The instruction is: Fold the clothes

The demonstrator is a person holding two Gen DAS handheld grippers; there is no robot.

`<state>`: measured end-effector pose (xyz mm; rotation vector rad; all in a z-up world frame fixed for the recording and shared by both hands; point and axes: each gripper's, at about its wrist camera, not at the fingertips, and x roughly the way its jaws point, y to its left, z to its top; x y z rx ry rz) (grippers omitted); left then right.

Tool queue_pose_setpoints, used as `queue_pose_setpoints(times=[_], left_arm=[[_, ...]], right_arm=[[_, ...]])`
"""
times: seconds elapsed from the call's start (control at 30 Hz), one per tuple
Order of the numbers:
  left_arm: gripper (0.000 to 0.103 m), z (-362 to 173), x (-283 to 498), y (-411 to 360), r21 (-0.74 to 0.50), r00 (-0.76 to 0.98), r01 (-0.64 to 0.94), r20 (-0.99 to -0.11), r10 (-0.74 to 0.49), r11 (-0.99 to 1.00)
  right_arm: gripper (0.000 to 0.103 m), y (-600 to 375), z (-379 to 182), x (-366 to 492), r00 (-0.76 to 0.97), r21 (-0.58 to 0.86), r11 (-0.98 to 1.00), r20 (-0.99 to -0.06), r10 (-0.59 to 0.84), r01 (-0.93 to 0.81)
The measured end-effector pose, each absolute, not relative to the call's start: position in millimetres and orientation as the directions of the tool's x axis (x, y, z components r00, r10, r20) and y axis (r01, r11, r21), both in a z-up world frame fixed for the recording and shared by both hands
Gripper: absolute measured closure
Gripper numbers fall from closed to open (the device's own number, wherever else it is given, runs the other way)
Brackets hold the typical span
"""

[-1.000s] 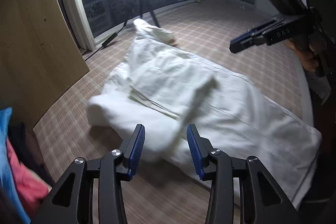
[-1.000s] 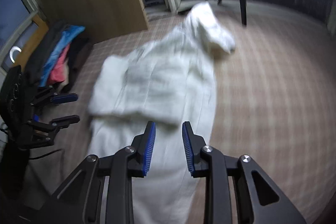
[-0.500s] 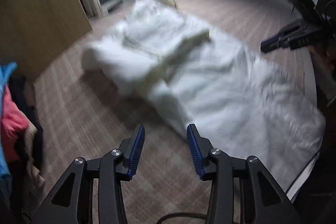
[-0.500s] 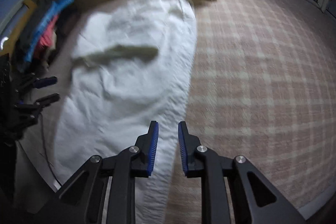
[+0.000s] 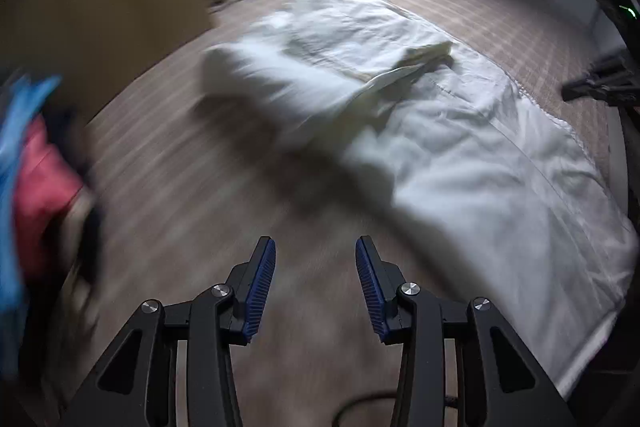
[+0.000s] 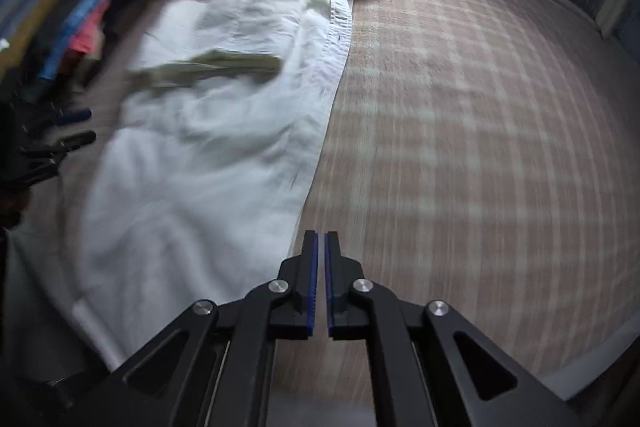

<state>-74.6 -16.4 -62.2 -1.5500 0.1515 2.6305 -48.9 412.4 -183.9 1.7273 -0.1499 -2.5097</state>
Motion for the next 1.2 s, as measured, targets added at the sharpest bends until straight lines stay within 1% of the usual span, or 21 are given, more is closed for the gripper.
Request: queue_pose_setpoints(times=[0.07,0.13,0.17,0.2,0.23,0.27,0.3,0.37,0.47,0.57,0.7,0.77,0.97,1.03,1.07,1.1,1.13,1.17,1.2], left_arm=[[0.063,-41.9,-33.6,-18.2,0.014,-0.497,-0.1,-0.867,0.038,-0.995],[0.062,-18.7,13.2,-15.1,0.014,-0.51,-0.09,-0.86,0.034,-0.996],[0.061,-8.3,36.0,-13.1,0.014,-0.513,-0.085,-0.858,0.032,-0.996],[0.057,-0.3,51.2,-9.2,0.011,-0.516,-0.08,-0.856,0.032,-0.997],[0.054,3.4,60.9,-4.1,-0.001,-0.519,-0.074,-0.854,0.04,-0.997],[0.054,2.0,66.2,3.4,-0.031,-0.517,-0.074,-0.854,0.065,-0.997],[0.054,-1.2,69.5,12.1,-0.067,-0.512,-0.079,-0.854,0.098,-0.995],[0.054,-13.7,67.4,30.4,-0.104,-0.506,-0.093,-0.851,0.137,-0.99],[0.055,-42.7,51.6,59.0,-0.14,-0.463,-0.087,-0.871,0.165,-0.986],[0.056,-57.1,44.1,78.6,-0.164,-0.423,-0.054,-0.89,0.172,-0.985],[0.056,-66.5,38.3,89.4,-0.173,-0.402,0.017,-0.903,0.151,-0.985],[0.056,-71.9,34.7,93.0,-0.156,-0.387,0.036,-0.913,0.13,-0.987],[0.056,-89.6,32.1,111.3,-0.126,-0.322,0.015,-0.94,0.115,-0.992],[0.06,-89.5,34.0,117.5,-0.097,-0.351,-0.003,-0.932,0.092,-0.995],[0.064,-89.4,35.2,118.9,-0.097,-0.366,-0.007,-0.926,0.093,-0.995],[0.071,-89.1,36.3,118.1,-0.107,-0.381,0.0,-0.919,0.099,-0.994],[0.084,-88.7,36.8,115.7,-0.128,-0.39,0.011,-0.914,0.114,-0.992],[0.092,-88.8,36.7,112.0,-0.166,-0.388,0.025,-0.911,0.143,-0.986],[0.095,-89.2,36.8,107.2,-0.206,-0.383,0.042,-0.907,0.175,-0.978]], right_arm=[[0.097,413.3,-170.9,-13.9,-0.364,0.194,-0.981,-0.912,-0.188,0.02],[0.093,413.7,-162.0,25.3,-0.362,0.254,-0.967,-0.899,-0.248,0.033],[0.087,413.9,-157.5,44.9,-0.361,0.283,-0.958,-0.89,-0.278,0.039],[0.074,411.0,-155.9,63.9,-0.364,0.306,-0.951,-0.881,-0.302,0.049],[0.066,407.5,-158.0,75.7,-0.366,0.319,-0.946,-0.875,-0.315,0.052],[0.058,403.2,-161.1,84.9,-0.37,0.325,-0.944,-0.871,-0.322,0.057],[0.058,396.5,-169.9,87.0,-0.368,0.319,-0.946,-0.874,-0.319,0.063],[0.058,383.0,-188.0,90.6,-0.362,0.305,-0.949,-0.879,-0.311,0.076],[0.058,378.0,-207.7,88.5,-0.352,0.287,-0.956,-0.89,-0.289,0.058],[0.058,375.8,-223.1,88.4,-0.344,0.273,-0.961,-0.9,-0.268,0.033],[0.058,371.0,-232.4,92.0,-0.336,0.269,-0.962,-0.904,-0.265,0.034],[0.058,365.7,-232.3,94.9,-0.34,0.26,-0.964,-0.903,-0.262,0.051],[0.058,350.6,-232.6,103.9,-0.359,0.218,-0.969,-0.9,-0.246,0.116],[0.058,349.7,-233.0,105.1,-0.37,0.214,-0.968,-0.895,-0.249,0.135],[0.062,349.9,-233.5,104.7,-0.372,0.221,-0.965,-0.891,-0.259,0.141],[0.069,351.2,-234.0,103.9,-0.375,0.236,-0.96,-0.885,-0.275,0.148],[0.074,353.7,-235.4,103.6,-0.374,0.256,-0.955,-0.88,-0.293,0.147],[0.086,356.3,-236.8,103.4,-0.374,0.276,-0.95,-0.873,-0.311,0.145],[0.093,362.8,-239.4,102.0,-0.361,0.326,-0.937,-0.865,-0.35,0.127]])
